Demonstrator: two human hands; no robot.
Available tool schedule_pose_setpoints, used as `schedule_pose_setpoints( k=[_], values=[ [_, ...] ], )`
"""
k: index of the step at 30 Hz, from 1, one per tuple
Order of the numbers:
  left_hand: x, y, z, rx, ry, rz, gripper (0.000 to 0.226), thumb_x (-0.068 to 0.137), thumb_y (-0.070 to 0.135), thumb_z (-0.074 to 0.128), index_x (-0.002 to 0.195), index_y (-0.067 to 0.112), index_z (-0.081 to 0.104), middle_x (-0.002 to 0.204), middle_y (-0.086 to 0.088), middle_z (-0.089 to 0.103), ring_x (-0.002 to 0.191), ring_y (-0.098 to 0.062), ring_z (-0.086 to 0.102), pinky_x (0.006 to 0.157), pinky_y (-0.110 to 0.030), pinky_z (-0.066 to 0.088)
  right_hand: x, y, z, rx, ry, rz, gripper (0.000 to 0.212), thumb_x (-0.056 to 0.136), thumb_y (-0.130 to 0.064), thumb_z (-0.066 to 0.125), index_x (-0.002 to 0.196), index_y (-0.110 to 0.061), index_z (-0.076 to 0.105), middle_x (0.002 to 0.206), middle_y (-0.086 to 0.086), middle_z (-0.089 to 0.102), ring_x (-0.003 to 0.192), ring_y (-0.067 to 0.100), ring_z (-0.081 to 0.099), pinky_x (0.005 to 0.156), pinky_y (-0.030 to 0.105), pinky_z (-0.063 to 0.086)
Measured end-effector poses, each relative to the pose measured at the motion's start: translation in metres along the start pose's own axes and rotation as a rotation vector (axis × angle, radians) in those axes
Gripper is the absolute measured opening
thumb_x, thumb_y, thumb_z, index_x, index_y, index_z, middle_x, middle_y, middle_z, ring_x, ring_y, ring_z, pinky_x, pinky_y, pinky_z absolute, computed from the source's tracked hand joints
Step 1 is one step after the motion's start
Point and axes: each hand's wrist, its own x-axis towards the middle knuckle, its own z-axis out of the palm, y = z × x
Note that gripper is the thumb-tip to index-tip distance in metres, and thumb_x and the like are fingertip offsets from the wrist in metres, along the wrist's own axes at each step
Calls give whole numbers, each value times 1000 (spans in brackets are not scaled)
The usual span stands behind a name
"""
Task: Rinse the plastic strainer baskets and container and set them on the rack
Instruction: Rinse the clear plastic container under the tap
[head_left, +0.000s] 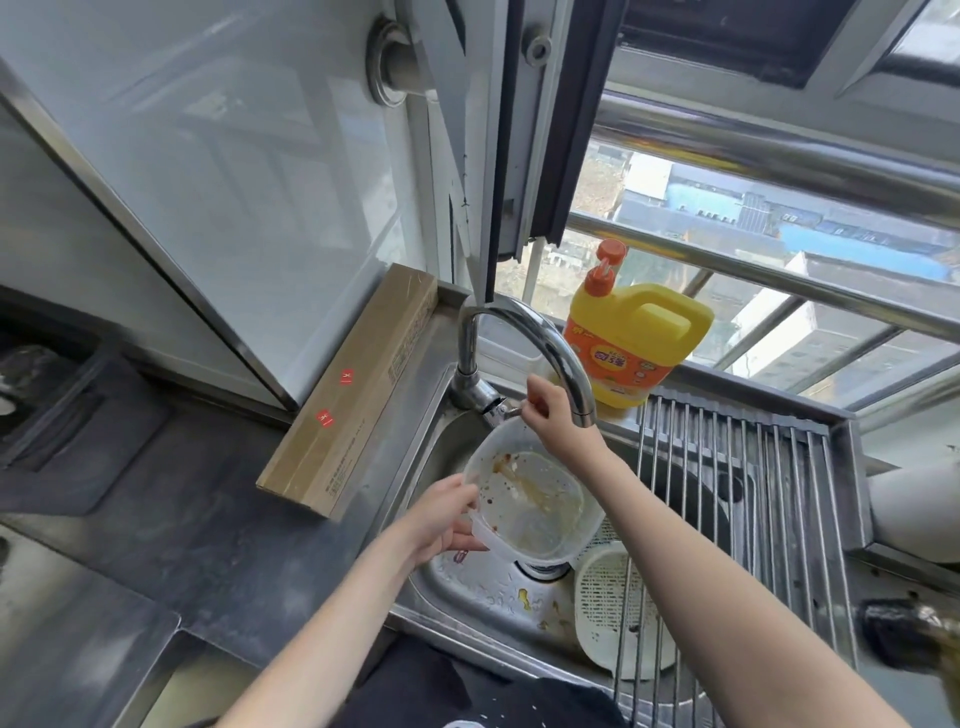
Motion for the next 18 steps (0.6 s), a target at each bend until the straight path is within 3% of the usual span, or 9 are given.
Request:
schedule_pose_setpoints(
  k=[3,6,11,14,18],
  values=[
    [1,-2,3,23,-14,-2,34,91,-2,33,93,28,49,94,-2,59,59,-17,67,54,-29,56,-6,2,-2,7,-5,-9,35,91,-13,50,66,-32,33,61,-9,36,54,4,31,55,22,29],
    [0,-2,5,7,-20,-21,35,90,-3,34,92,29,49,97,-8,61,64,-21,67,53,-29,56,-7,3,-3,-13,-15,-22,29,90,-12,50,68,-25,35,61,-8,36,54,3,31,55,21,30],
    [2,-5,4,17,-18,-28,37,89,-1,34,117,20,46,104,-10,59,68,-25,65,57,-33,57,-13,7,-5,18,-30,-2,19,90,-10,51,76,-8,39,65,-1,39,55,3,32,53,17,31],
    [3,-8,6,18,-35,-41,34,88,-2,34,109,21,47,101,-6,60,76,-29,67,72,-41,58,-17,8,-5,2,-47,5,17,91,-8,52,77,-5,42,65,0,40,55,2,35,54,13,34],
    [3,-7,9,-7,-48,-24,37,89,-4,33,100,26,51,96,-1,61,80,-30,68,67,-38,59,-20,7,-8,54,-66,40,23,92,-10,54,74,-16,42,65,-7,41,54,-3,40,54,8,36]
  ],
)
